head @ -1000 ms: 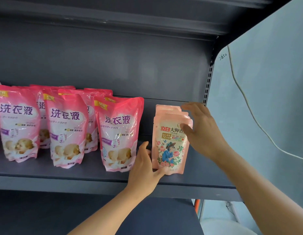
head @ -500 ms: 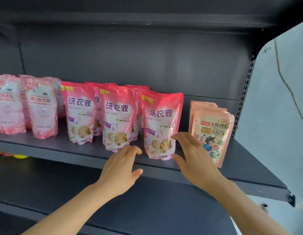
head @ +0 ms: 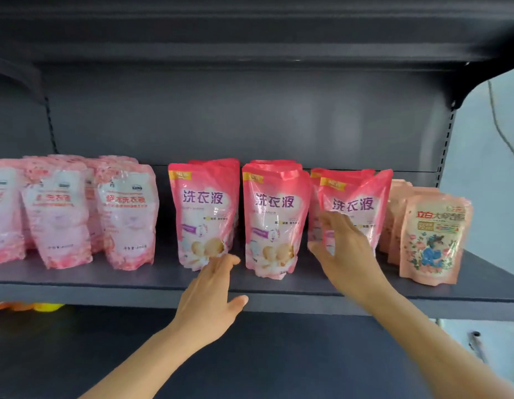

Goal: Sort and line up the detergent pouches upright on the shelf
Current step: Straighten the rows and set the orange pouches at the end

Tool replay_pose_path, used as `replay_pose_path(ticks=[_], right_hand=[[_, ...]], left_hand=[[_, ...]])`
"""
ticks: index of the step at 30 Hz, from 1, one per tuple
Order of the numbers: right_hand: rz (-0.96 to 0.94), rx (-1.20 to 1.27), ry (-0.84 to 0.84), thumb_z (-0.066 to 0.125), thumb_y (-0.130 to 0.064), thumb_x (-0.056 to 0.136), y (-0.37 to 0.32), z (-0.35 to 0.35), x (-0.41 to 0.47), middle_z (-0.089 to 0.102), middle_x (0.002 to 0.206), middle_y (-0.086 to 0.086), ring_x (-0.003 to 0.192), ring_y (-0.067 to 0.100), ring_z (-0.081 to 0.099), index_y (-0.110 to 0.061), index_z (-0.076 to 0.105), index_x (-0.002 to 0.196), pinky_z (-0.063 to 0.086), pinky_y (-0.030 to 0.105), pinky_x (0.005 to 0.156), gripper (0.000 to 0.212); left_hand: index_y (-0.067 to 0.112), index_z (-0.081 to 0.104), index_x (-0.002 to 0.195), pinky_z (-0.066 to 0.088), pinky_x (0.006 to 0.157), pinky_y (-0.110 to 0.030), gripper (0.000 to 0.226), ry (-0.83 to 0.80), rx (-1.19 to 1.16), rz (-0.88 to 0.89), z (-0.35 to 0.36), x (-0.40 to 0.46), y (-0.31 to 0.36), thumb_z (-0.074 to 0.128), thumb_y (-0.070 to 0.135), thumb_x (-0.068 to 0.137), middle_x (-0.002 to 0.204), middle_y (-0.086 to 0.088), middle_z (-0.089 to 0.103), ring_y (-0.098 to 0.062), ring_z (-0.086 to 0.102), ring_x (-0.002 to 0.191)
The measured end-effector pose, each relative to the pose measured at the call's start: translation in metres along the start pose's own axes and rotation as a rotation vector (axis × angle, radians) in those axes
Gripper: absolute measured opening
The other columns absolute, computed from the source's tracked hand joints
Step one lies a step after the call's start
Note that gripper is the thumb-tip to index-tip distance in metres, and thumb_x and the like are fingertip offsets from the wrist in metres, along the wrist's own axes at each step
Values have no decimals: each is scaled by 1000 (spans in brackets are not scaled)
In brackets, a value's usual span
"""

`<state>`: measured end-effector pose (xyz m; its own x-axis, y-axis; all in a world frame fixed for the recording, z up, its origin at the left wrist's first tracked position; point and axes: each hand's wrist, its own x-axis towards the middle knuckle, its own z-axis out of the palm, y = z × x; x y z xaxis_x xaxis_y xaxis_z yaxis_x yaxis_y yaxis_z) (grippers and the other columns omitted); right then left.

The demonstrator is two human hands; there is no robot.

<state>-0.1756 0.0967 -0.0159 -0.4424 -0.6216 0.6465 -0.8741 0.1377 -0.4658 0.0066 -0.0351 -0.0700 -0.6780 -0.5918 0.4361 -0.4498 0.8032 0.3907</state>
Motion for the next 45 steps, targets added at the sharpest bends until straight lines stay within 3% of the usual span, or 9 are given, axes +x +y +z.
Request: replay_pose_path(ticks=[3, 7, 12, 15, 21, 27, 35, 39, 45], right_hand=[[9, -16, 129, 59, -7, 86, -19, -5, 19, 55, 115, 4, 101, 24, 53, -11, 50, 120, 35, 25, 77, 36], [-15, -149, 175, 59, -10, 89, -38, -17, 51, 52, 122, 4, 113, 22, 49, -11, 48, 126, 34, 25, 84, 39], [-70, -406, 67, 62, -21, 87, -48, -21, 94, 50, 133, 9, 115, 28, 51, -11, 46, 134, 41, 37, 94, 50], [-92, -488, -61, 62, -27, 86, -51, -19, 113, 56, 130, 5, 111, 25, 56, -16, 56, 125, 40, 39, 101, 41], [-100, -487, -161, 58, -31, 90, -41, -10, 136, 69, 102, 2, 95, 26, 60, -19, 70, 102, 42, 41, 98, 20], [-61, -477, -143, 53, -22, 92, -33, -2, 152, 65, 85, 11, 86, 33, 58, -13, 64, 75, 46, 38, 80, 22], [-60, -410, -102, 55, -23, 92, -23, 5, 162, 65, 83, 9, 83, 31, 59, -12, 68, 85, 44, 36, 82, 19], [-61, -353, -136, 58, -24, 90, -17, -1, 165, 68, 82, 10, 77, 31, 62, -16, 71, 82, 53, 37, 74, 17], [-109, -335, -152, 55, -24, 92, -17, -5, 161, 68, 82, 9, 75, 28, 60, -14, 72, 89, 53, 39, 73, 20]], left_hand=[[28, 22, 141, 41, 103, -32, 64, -5, -82, 35, -4, 13, -13, 59, 35, 89, 146, 11, 31, -8, 40, 129], [23, 18, 144, 38, 107, -34, 76, -23, -207, 38, 2, 33, -16, 64, 36, 85, 148, 7, 28, -11, 37, 132], [16, 13, 148, 31, 107, -27, 93, 3, -349, 27, 16, 57, -6, 72, 33, 78, 147, 3, 28, -13, 32, 135], [14, 20, 143, 34, 99, -22, 94, 40, -456, 6, 30, 71, 4, 78, 26, 70, 131, 5, 36, -14, 37, 127], [25, 4, 145, 42, 104, -42, 122, 91, -625, -136, 57, 96, 14, 78, 43, 51, 140, -3, 35, -20, 40, 129], [29, 6, 139, 53, 85, -44, 117, 157, -535, -202, 70, 105, 16, 81, 51, 52, 129, 2, 46, -20, 51, 115], [29, 17, 120, 55, 75, -41, 100, 167, -447, -225, 77, 102, 12, 84, 49, 48, 113, 6, 51, -17, 56, 98], [35, 18, 113, 55, 76, -42, 98, 136, -490, -202, 75, 101, 8, 83, 52, 42, 112, 7, 52, -16, 57, 97], [29, 19, 117, 56, 78, -40, 100, 121, -504, -175, 72, 101, 8, 86, 46, 45, 115, 9, 50, -15, 57, 101]])
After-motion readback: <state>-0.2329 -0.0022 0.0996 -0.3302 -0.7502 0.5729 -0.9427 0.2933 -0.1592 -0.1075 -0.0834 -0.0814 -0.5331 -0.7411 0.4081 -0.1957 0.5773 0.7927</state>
